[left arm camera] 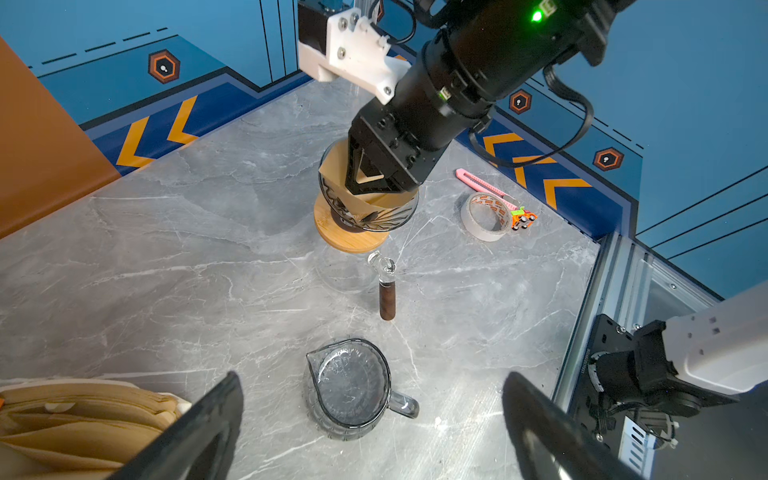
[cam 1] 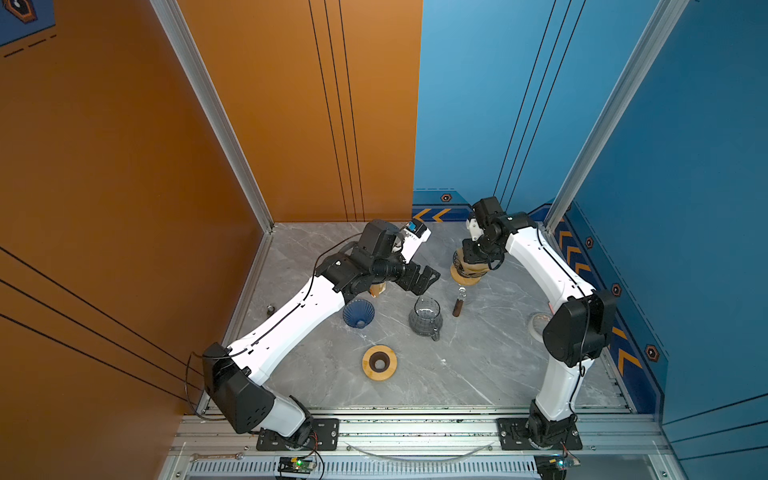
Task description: Place the coffee filter in the dripper
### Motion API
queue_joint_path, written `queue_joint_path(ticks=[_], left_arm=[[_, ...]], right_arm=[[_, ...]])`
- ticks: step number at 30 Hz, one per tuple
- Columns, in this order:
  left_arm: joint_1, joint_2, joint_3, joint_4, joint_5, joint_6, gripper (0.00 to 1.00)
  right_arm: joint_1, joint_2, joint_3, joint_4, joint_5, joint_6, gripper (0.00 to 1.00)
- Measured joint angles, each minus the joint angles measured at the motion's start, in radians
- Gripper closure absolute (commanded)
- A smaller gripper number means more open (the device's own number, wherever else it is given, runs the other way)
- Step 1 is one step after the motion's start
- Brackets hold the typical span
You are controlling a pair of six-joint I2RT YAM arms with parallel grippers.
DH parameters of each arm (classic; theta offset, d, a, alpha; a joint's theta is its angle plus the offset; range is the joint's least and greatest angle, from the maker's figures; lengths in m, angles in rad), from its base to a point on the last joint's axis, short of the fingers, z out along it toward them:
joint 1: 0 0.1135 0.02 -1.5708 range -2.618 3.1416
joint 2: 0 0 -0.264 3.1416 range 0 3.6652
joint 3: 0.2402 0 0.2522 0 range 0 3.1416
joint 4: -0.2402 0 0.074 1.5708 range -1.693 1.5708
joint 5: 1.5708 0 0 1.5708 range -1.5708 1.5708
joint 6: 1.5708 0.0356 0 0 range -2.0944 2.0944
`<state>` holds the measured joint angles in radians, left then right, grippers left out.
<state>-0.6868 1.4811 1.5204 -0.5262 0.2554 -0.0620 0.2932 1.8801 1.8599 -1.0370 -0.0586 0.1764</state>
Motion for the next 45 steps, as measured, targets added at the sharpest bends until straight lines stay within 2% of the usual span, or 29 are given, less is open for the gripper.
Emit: queue_joint_path(ticks=[9,15,23,26,29,35,40,42,45], left_arm=[[0.000,0.000,0.000,0.000,0.000,-0.030,0.02],[0.000,0.002,0.000,0.001,0.003,-0.066,0.02],[-0.001,0.119,0.079,0.003,0.007,-0.251,0.00],[-0.002,0.208,0.167,-0.016,0.006,-0.318,0.02],[-0.002,0.307,0.278,-0.041,0.008,-0.359,0.05],[-0.002,0.528,0.532,-0.107,0.057,-0.402,0.09],[-0.001,0.669,0.659,-0.147,0.072,-0.418,0.12],[0.000,0.711,0.700,-0.164,0.076,-0.420,0.18],[0.004,0.764,0.771,-0.186,0.079,-0.422,0.19]], right_arm=[[-0.006,-0.053,-0.003,-0.003,-0.025,0.000,0.69],[-0.021,-0.148,-0.051,0.006,-0.030,0.000,0.60],[-0.126,-0.278,-0.216,0.081,-0.089,0.029,0.42],[-0.174,-0.294,-0.270,0.119,-0.138,0.052,0.40],[-0.207,-0.298,-0.324,0.170,-0.193,0.087,0.40],[-0.236,-0.307,-0.447,0.294,-0.282,0.226,0.49],[-0.237,-0.308,-0.501,0.384,-0.301,0.335,0.55],[-0.238,-0.308,-0.516,0.411,-0.309,0.371,0.56],[-0.237,-0.308,-0.531,0.446,-0.319,0.411,0.57]])
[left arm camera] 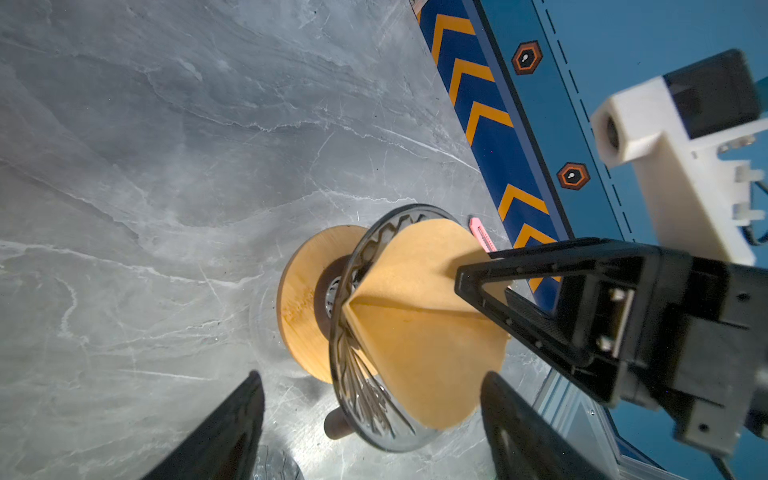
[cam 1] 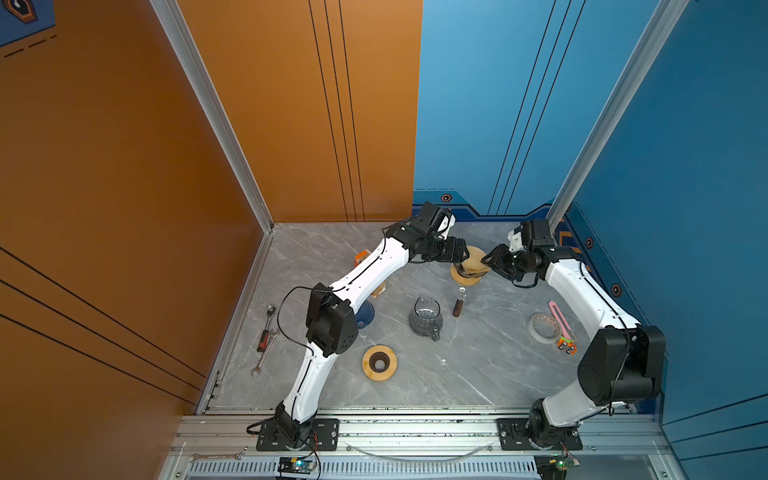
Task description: Place the coffee filter in the dripper
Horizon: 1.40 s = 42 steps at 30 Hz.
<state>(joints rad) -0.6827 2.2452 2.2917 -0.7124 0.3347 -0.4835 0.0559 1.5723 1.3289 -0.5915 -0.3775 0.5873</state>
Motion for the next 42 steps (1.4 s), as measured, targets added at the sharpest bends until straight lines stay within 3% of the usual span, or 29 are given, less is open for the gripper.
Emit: queue_joint_path(ticks=[11,22,34,42], left_arm=[[0.029,0.121,0.172,-0.034,0.035,0.000,0.25],[0.030,0.153,0.175,-0.045,0.086,-0.007,0.51],[0.029,0.153,0.174,-0.049,0.116,-0.055,0.69],[0.030,0.153,0.174,-0.079,0.116,-0.068,0.72]], right_arm=[[0.000,0.000,-0.007,0.046,-0.020,0.067,0.67],[0.016,0.000,-0.018,0.047,-0.030,0.083,0.78],[0.036,0.002,-0.008,0.044,-0.030,0.084,0.86],[0.035,0.019,0.010,0.038,-0.021,0.083,0.87]])
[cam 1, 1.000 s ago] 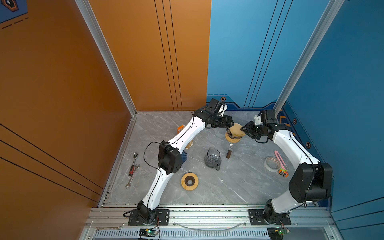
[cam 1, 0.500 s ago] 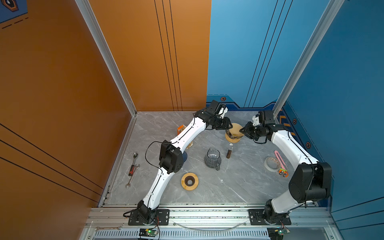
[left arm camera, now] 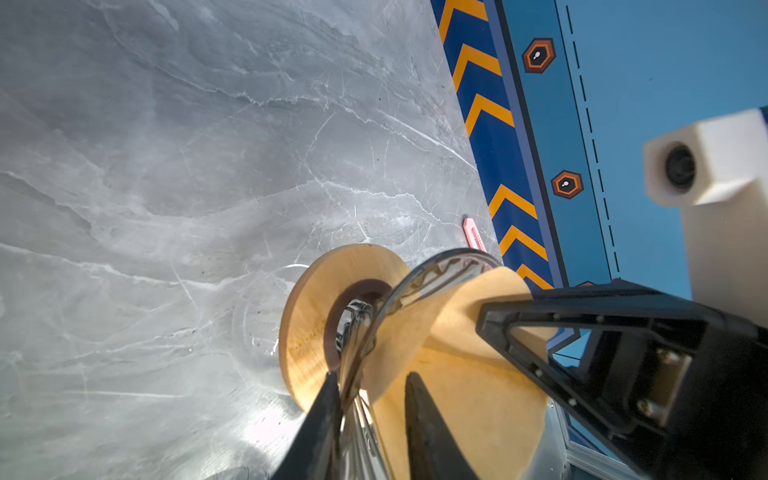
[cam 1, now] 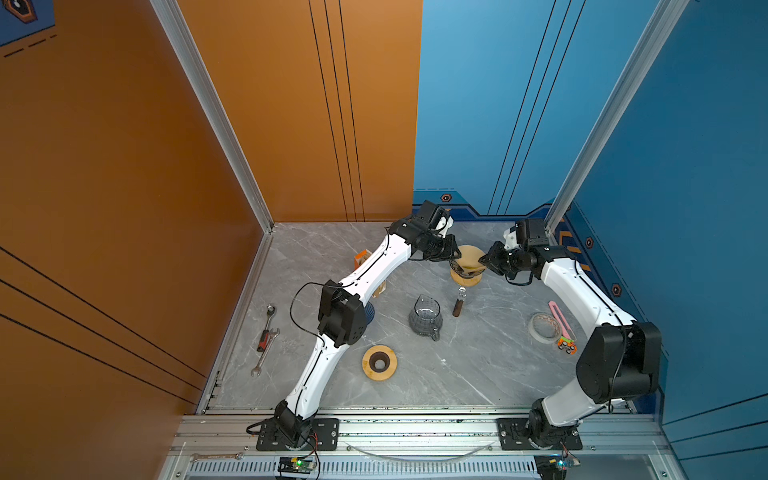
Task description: Place the coffee filter in the dripper
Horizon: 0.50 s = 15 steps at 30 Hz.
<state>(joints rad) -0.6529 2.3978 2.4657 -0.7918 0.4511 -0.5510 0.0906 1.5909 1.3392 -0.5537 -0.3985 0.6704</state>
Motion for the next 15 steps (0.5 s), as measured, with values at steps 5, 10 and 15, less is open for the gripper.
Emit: queue_joint_path(ticks=[5,10,15], left_arm=[[0.000,0.000,0.000,-0.006,0.001,-0.008,0.74],[0.000,0.007,0.003,-0.007,0.006,-0.020,0.75],[-0.006,0.027,0.003,-0.016,0.023,-0.024,0.75]], right_arm=[[0.000,0.015,0.017,-0.012,0.001,-0.004,0.87],[-0.003,0.032,0.029,-0.014,0.001,-0.017,0.87],[-0.005,0.048,0.032,-0.015,0.001,-0.019,0.86]])
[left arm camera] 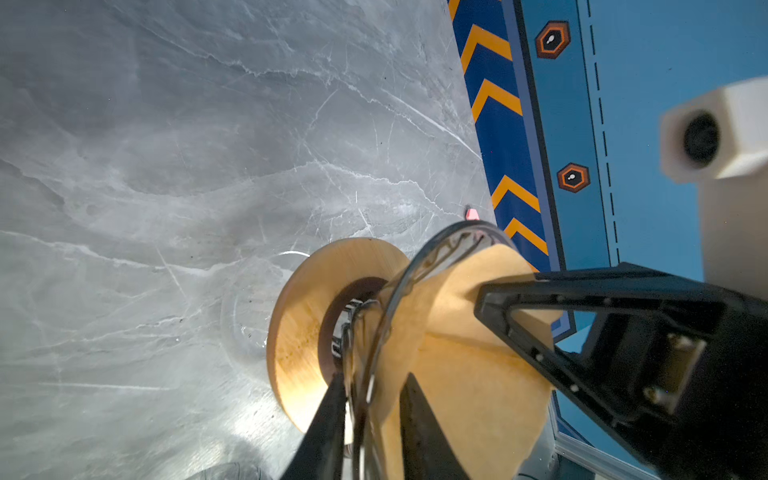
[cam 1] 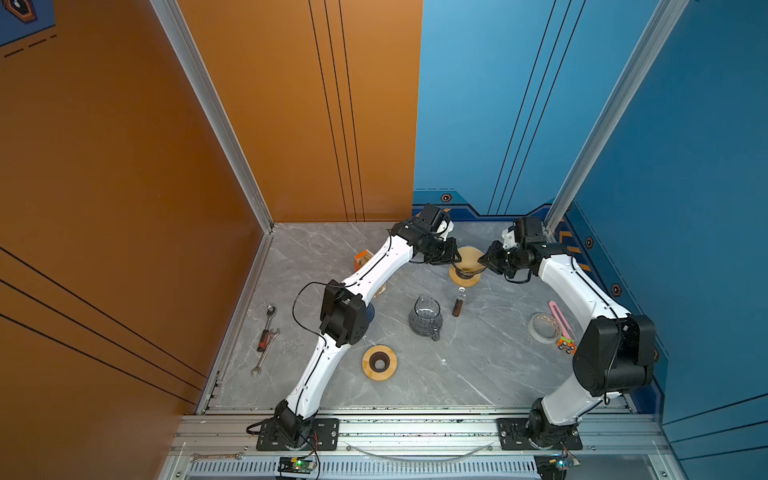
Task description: Place the coffee filter in the dripper
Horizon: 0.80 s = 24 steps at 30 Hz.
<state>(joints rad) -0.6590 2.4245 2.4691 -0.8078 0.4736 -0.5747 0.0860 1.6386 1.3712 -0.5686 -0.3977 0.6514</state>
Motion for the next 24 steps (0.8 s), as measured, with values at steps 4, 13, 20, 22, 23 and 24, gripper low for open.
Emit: queue_joint_path(ticks=[4,13,20,22,23,24], left_arm=[[-0.003,0.003,0.000,-0.002,0.003,-0.002,0.75],[0.008,0.003,0.000,-0.006,0.003,-0.002,0.68],[0.013,0.003,0.006,-0.015,0.003,-0.003,0.65],[0.013,0.003,0.014,-0.018,0.004,-0.003,0.64],[0.013,0.003,0.019,-0.018,0.006,-0.003,0.63],[0.013,0.003,0.023,-0.018,0.007,-0.002,0.62]], right_arm=[[0.000,0.007,0.000,0.000,-0.004,0.000,0.85],[0.000,0.008,0.000,-0.002,-0.007,-0.014,0.76],[0.000,0.007,0.000,-0.009,-0.007,-0.038,0.69],[0.000,0.005,0.000,-0.016,-0.007,-0.046,0.68],[0.000,0.003,0.000,-0.019,-0.007,-0.050,0.66],[-0.001,0.001,0.001,-0.023,-0.007,-0.052,0.65]])
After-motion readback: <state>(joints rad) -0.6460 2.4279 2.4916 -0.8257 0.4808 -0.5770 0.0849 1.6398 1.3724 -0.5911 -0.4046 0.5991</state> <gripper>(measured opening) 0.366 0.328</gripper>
